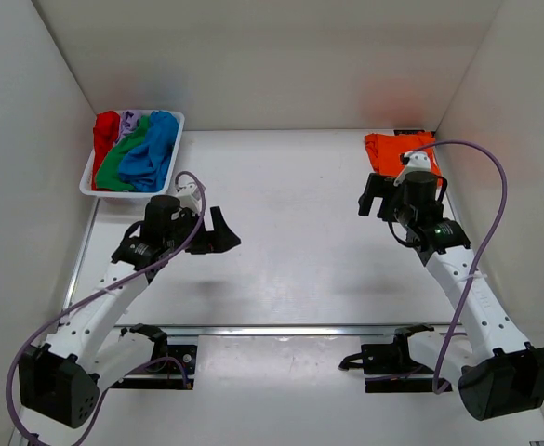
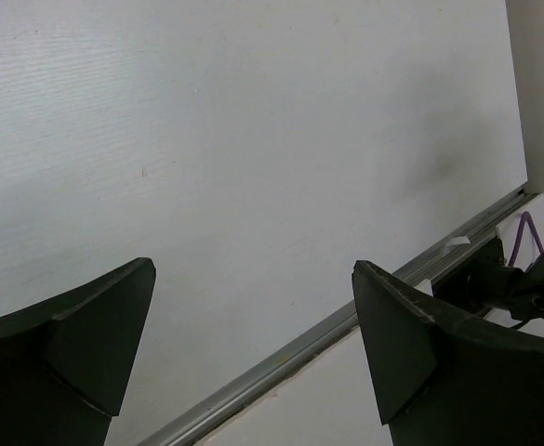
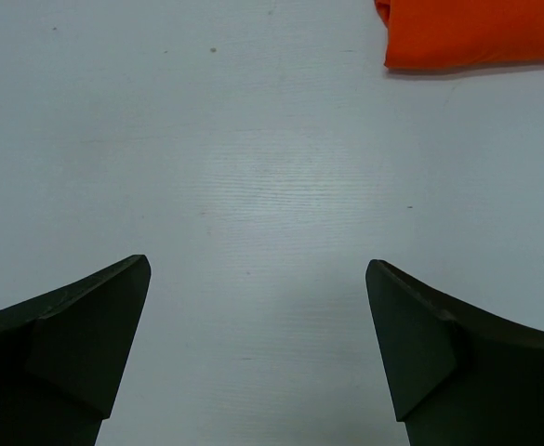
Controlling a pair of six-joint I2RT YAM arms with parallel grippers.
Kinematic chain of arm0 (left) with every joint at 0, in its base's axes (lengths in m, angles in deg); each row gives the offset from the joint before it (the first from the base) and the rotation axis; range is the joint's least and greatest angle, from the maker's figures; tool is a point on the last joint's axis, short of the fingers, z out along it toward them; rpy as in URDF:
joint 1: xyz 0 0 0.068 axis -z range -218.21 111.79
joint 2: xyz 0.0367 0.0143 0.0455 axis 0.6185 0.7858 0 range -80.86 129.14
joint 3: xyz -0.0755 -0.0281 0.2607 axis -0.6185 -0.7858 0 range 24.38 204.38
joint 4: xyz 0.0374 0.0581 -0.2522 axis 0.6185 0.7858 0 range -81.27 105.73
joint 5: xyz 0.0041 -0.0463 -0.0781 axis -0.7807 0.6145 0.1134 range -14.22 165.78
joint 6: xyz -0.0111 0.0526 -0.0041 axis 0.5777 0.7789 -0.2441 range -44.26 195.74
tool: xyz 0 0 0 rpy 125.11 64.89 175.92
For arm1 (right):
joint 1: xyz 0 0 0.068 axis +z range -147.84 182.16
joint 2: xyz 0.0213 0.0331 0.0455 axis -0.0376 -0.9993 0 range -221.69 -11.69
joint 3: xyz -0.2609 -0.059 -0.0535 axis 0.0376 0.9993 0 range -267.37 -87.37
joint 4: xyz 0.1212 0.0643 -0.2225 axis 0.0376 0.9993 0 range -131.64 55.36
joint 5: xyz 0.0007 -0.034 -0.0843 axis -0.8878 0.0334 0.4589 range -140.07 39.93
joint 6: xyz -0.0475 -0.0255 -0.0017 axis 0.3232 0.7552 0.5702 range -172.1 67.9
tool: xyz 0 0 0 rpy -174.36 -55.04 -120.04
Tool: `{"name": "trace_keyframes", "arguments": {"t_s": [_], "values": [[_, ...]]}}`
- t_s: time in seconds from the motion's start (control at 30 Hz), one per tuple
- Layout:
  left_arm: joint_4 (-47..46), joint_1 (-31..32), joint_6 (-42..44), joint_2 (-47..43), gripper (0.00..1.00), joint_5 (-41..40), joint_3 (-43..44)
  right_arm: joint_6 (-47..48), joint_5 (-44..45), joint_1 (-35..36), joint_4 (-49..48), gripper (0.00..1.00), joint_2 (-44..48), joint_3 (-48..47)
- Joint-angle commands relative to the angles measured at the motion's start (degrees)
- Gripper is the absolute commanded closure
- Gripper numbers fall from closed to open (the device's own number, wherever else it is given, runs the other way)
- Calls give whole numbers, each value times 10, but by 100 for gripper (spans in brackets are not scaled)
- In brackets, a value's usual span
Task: Fold and stack the t-shirts
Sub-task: Grab crumpled tshirt from bin with the left arm
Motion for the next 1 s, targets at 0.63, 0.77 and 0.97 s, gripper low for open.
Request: {"name": "trace_keyframes", "arguments": {"t_s": [0.63, 0.77, 0.97], "values": [[-117, -198, 158, 374, 92, -248, 432, 41, -82, -15, -40, 1, -115, -53], [-39, -242, 153, 515, 41, -245, 578, 52, -91, -18, -40, 1, -132, -77], [3, -270, 146, 641, 36, -231, 683, 51, -100, -21, -48, 1, -149, -97]]}}
